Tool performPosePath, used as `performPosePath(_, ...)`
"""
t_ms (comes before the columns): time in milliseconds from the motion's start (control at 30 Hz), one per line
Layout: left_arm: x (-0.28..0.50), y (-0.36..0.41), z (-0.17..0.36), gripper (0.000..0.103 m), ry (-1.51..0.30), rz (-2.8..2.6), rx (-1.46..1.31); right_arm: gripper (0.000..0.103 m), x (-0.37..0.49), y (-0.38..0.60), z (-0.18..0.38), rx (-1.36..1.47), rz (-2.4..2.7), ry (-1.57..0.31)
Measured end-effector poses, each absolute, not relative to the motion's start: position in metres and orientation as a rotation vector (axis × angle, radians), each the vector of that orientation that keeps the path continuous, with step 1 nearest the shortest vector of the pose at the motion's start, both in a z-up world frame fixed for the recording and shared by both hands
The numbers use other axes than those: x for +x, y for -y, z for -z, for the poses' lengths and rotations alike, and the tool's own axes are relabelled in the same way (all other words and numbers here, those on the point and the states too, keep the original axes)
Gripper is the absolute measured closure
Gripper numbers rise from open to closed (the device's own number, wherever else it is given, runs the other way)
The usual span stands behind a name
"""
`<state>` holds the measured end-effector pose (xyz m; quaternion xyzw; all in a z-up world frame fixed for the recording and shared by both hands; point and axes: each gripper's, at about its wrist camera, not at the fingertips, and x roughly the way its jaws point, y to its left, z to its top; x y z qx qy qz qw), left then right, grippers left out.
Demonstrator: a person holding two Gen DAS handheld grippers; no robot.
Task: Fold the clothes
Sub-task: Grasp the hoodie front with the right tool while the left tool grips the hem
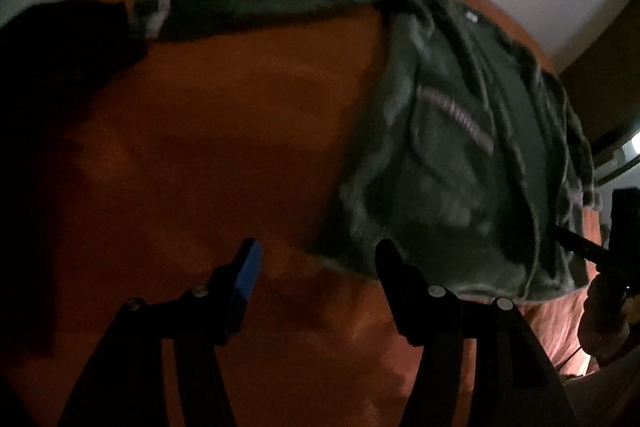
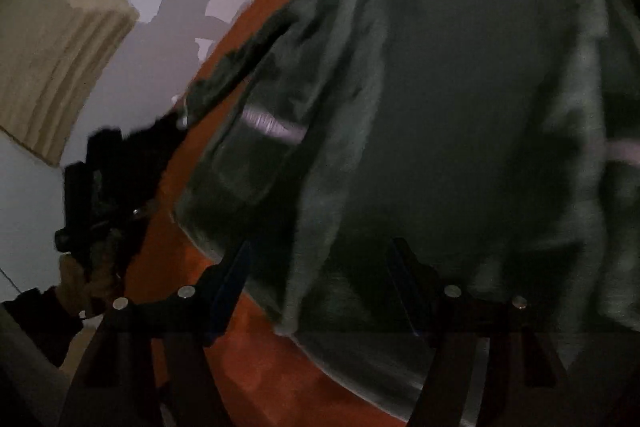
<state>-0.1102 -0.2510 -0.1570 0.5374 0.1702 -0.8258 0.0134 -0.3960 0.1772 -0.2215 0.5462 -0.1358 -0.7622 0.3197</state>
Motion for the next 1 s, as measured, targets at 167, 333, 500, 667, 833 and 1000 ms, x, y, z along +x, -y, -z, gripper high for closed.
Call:
performPosePath(167, -0.11, 0.245, 0.177, 0.042, -0.545, 2.621, 1.637, 0.034, -0.403, -0.152, 0.256, 1.478, 2.0, 0.483)
performPosePath(333, -0.099, 0.227, 0.175, 0.042, -0.362, 2.646, 1.649, 0.097, -0.397, -0.16, 0.265, 1.549, 2.022, 0.549)
performPosePath(500, -0.089, 0.24, 0.174, 0.042, -0.417, 2.608, 1.65, 0.097, -0.385, -0.195, 0.247, 1.502, 2.04, 0.624)
performPosePath(667, -0.101, 0.26, 0.15, 0.041, -0.615, 2.653, 1.594, 0.096, -0.394, -0.209, 0.276, 1.597, 1.978, 0.697)
performPosePath(833, -0.122, 0.243, 0.161, 0.041, -0.616, 2.657, 1.686, 0.095, -0.397, -0.2, 0.278, 1.569, 1.958, 0.685)
performPosePath(1000, -0.125, 0.206, 0.179, 0.061, -0.367, 2.667, 1.775, 0.094, -0.397, -0.183, 0.268, 1.518, 1.95, 0.605)
